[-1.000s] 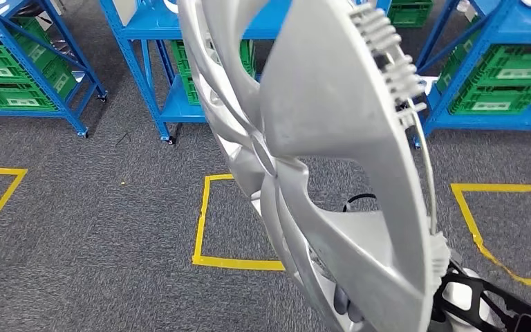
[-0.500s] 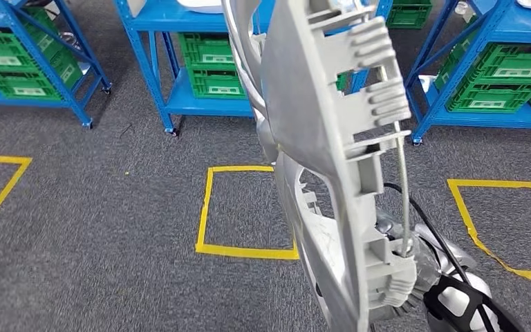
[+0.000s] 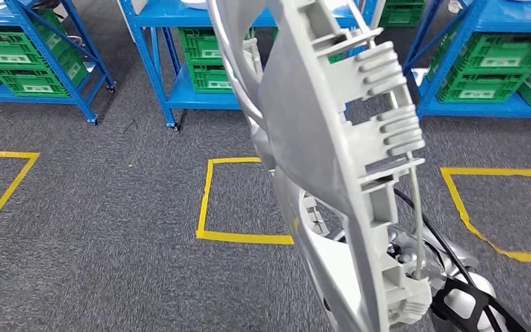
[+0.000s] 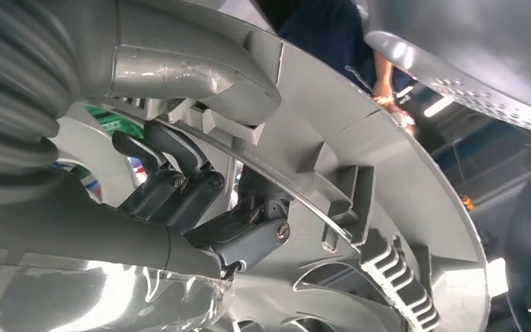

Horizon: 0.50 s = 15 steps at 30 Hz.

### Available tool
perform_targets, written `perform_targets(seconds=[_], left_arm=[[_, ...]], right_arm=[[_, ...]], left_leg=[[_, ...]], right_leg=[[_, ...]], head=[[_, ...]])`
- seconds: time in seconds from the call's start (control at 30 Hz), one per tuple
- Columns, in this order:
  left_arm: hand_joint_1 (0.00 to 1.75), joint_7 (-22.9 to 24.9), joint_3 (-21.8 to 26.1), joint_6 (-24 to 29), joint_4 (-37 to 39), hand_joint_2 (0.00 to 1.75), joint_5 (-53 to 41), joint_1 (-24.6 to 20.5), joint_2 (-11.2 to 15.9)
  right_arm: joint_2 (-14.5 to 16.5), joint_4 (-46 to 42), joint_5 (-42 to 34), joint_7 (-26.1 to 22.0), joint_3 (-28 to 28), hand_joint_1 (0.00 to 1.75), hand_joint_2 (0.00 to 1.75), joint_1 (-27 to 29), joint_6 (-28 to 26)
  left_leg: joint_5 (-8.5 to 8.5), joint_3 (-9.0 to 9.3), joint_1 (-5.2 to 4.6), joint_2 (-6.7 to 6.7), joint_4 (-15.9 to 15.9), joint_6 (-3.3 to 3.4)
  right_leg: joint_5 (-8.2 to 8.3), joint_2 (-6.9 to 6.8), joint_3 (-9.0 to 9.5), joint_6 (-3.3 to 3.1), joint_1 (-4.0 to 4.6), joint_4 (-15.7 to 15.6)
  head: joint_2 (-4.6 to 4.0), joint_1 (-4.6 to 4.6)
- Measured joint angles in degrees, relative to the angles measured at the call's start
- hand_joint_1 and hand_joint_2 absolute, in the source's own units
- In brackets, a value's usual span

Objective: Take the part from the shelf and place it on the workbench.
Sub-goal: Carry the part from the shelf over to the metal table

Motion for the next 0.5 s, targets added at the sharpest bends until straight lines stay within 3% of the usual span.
perform_targets(seconds=[0.07, 0.1, 0.13, 0.17, 0.2, 0.23, 0.27, 0.33, 0.37, 0.43, 0.5], left_arm=[[0.00, -0.12, 0.22, -0.03, 0.20, 1.75, -0.20, -0.15, 0.02], [0.00, -0.20, 0.29, -0.03, 0.31, 1.75, -0.22, -0.28, 0.04], [0.00, -0.32, 0.36, -0.08, 0.43, 1.75, -0.29, -0.46, 0.05], [0.00, -0.50, 0.44, -0.16, 0.57, 1.75, -0.44, -0.65, 0.04], [0.00, -0.71, 0.57, -0.26, 0.69, 1.75, -0.66, -0.84, 0.04], [0.00, -0.91, 0.70, -0.36, 0.78, 1.75, -0.90, -1.04, 0.04], [0.00, -1.07, 0.82, -0.42, 0.83, 1.75, -1.13, -1.21, 0.07], [0.00, -1.29, 1.02, -0.44, 0.86, 1.75, -1.36, -1.52, 0.15], [0.00, -1.39, 1.13, -0.45, 0.87, 1.75, -1.42, -1.64, 0.19], [0.00, -1.67, 1.44, -0.53, 0.93, 1.75, -1.86, -1.82, 0.19], [0.00, -2.11, 1.80, -0.63, 1.04, 1.75, -2.73, -2.06, 0.16]], right_arm=[[-0.02, 0.04, 0.00, 0.00, 0.02, 1.71, 1.75, 0.00, 0.01], [-0.03, 0.09, 0.01, 0.00, 0.03, 1.71, 1.75, 0.00, 0.01], [-0.05, 0.14, 0.00, 0.00, 0.04, 1.71, 1.75, 0.00, 0.03], [-0.07, 0.20, -0.02, 0.01, 0.06, 1.71, 1.75, -0.02, 0.07], [-0.09, 0.23, -0.05, 0.01, 0.08, 1.71, 1.75, -0.05, 0.11], [-0.13, 0.25, -0.09, 0.02, 0.09, 1.71, 1.75, -0.11, 0.15], [-0.17, 0.25, -0.13, 0.02, 0.08, 1.71, 1.75, -0.18, 0.18], [-0.24, 0.26, -0.21, 0.02, 0.06, 1.71, 1.75, -0.41, 0.20], [-0.25, 0.26, -0.25, 0.02, 0.05, 1.71, 1.75, -0.54, 0.20], [-0.31, 0.26, -0.38, 0.02, 0.05, 1.71, 1.75, -0.76, 0.20], [-0.44, 0.27, -0.73, 0.04, 0.03, 1.71, 1.75, -0.82, 0.22]], left_leg=[[-6.60, -1.11, 0.17, 0.00, 6.26, -0.62], [-8.79, -1.47, 0.23, 0.01, 10.02, -0.81], [-9.51, -1.40, 0.27, 0.01, 13.00, -0.88], [-8.89, -0.61, 0.28, 0.01, 14.46, -0.86], [-7.39, 1.16, 0.28, 0.01, 13.70, -0.71], [-6.02, 3.97, 0.25, -0.02, 10.89, -0.44], [-5.69, 7.45, 0.15, -0.08, 6.66, -0.04], [-7.03, 13.32, -0.22, -0.17, -1.78, 0.72], [-7.74, 14.53, -0.48, -0.19, -4.03, 1.04], [-6.90, 14.09, -0.74, -0.08, -5.12, 1.64], [-5.09, 12.69, -0.64, 0.17, -5.63, 2.56]], right_leg=[[1.53, -0.05, -1.46, -0.43, 0.08, 0.07], [2.29, -0.05, -2.29, -0.45, 0.14, 0.14], [3.05, -0.06, -3.17, -0.40, 0.19, 0.22], [3.77, -0.06, -4.12, -0.31, 0.24, 0.32], [4.43, -0.06, -5.00, -0.21, 0.29, 0.40], [5.08, -0.05, -5.76, -0.10, 0.36, 0.45], [5.65, -0.02, -6.32, 0.07, 0.44, 0.50], [6.80, -0.07, -6.88, 0.61, 0.56, 0.40], [7.40, -0.15, -6.99, 0.99, 0.48, 0.24], [8.40, -0.25, -7.30, 1.69, 0.27, -0.08], [6.13, -0.14, -8.48, 1.44, 0.25, 1.66]], head=[[0.00, -0.20], [0.00, -0.23], [0.00, -0.22], [0.00, -0.23], [0.00, -0.23], [0.00, -0.24], [0.00, -0.24], [0.00, -0.18], [0.00, -0.21], [0.00, -0.24], [0.00, -0.10]])
